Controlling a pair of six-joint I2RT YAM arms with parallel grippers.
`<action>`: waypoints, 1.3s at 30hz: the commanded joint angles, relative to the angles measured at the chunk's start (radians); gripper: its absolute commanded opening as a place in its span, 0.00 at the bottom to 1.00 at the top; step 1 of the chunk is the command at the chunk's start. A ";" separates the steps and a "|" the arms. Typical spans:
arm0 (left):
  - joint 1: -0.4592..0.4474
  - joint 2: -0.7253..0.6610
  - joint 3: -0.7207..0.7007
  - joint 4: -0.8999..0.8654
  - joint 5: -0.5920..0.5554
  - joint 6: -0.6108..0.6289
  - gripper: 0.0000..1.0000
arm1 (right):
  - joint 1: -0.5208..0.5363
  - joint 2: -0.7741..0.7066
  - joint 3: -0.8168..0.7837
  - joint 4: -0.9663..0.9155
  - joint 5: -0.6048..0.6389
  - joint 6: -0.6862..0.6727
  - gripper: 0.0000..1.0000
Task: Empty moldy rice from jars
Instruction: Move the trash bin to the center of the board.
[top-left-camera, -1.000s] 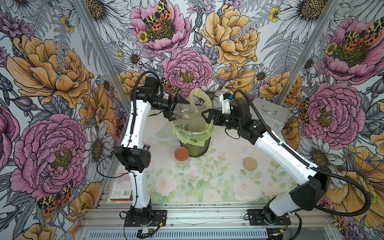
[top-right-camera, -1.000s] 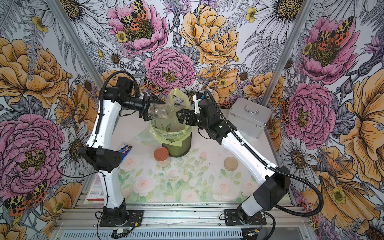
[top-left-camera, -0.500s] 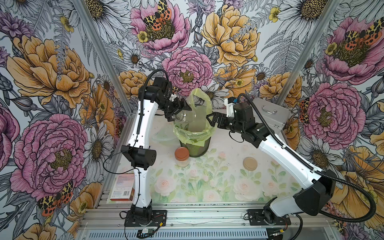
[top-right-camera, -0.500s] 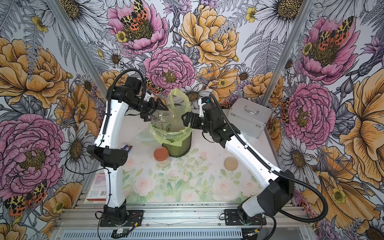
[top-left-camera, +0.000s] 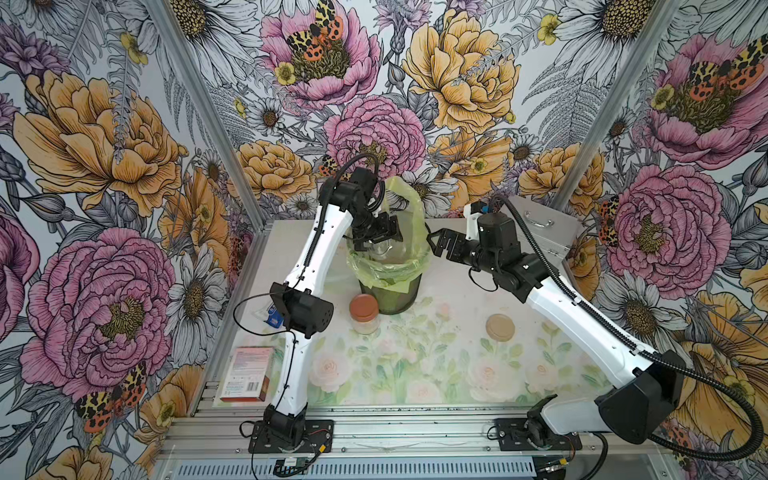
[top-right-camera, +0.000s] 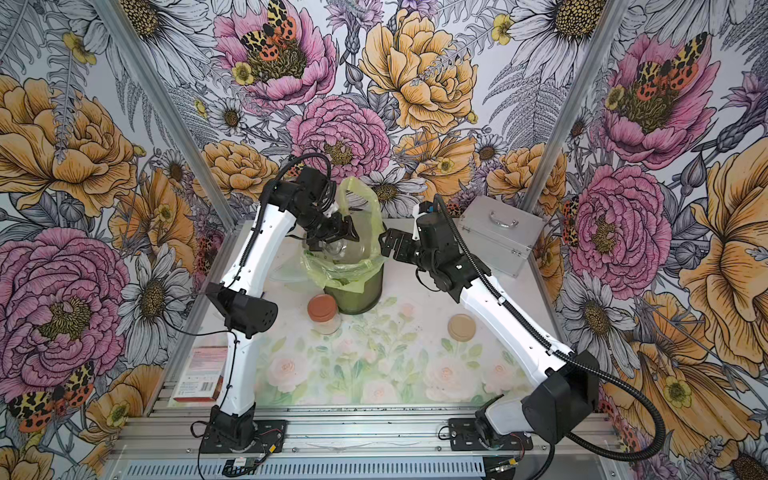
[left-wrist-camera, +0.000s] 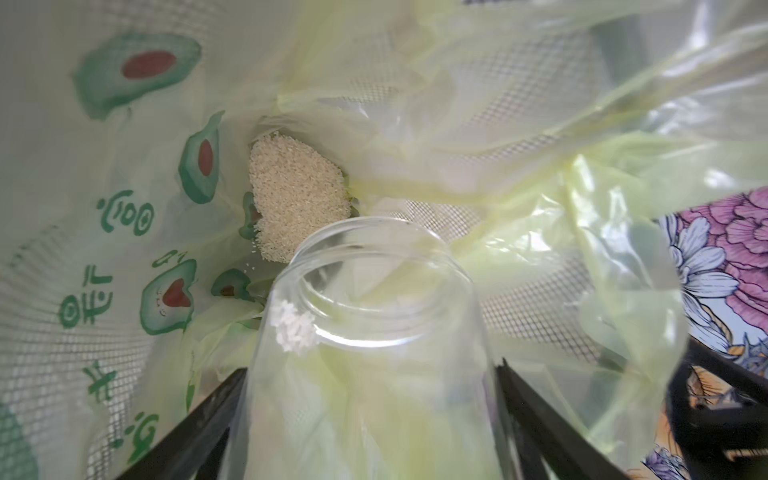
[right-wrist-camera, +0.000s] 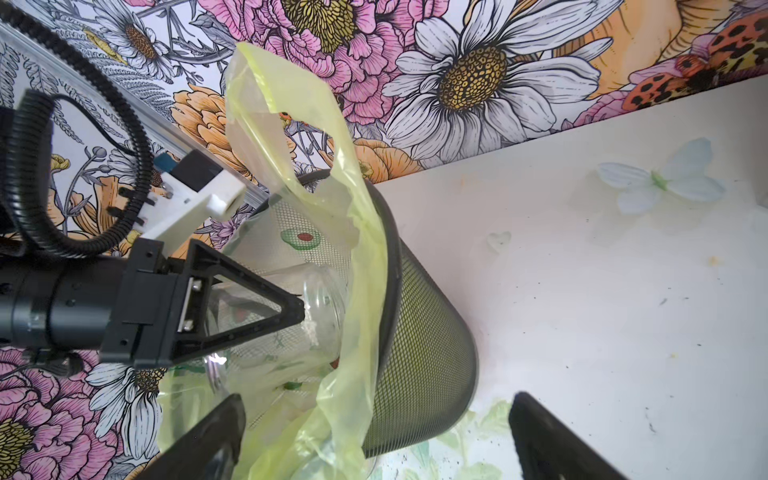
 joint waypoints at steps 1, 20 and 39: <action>0.002 0.025 -0.006 -0.104 -0.052 0.027 0.00 | -0.008 -0.011 -0.013 0.003 0.005 0.011 1.00; 0.000 -0.083 0.095 -0.104 0.125 -0.096 0.00 | -0.013 -0.007 -0.016 0.009 -0.049 0.026 1.00; 0.092 -0.107 0.159 -0.110 0.299 -0.117 0.00 | 0.050 0.006 0.057 0.009 -0.072 -0.050 1.00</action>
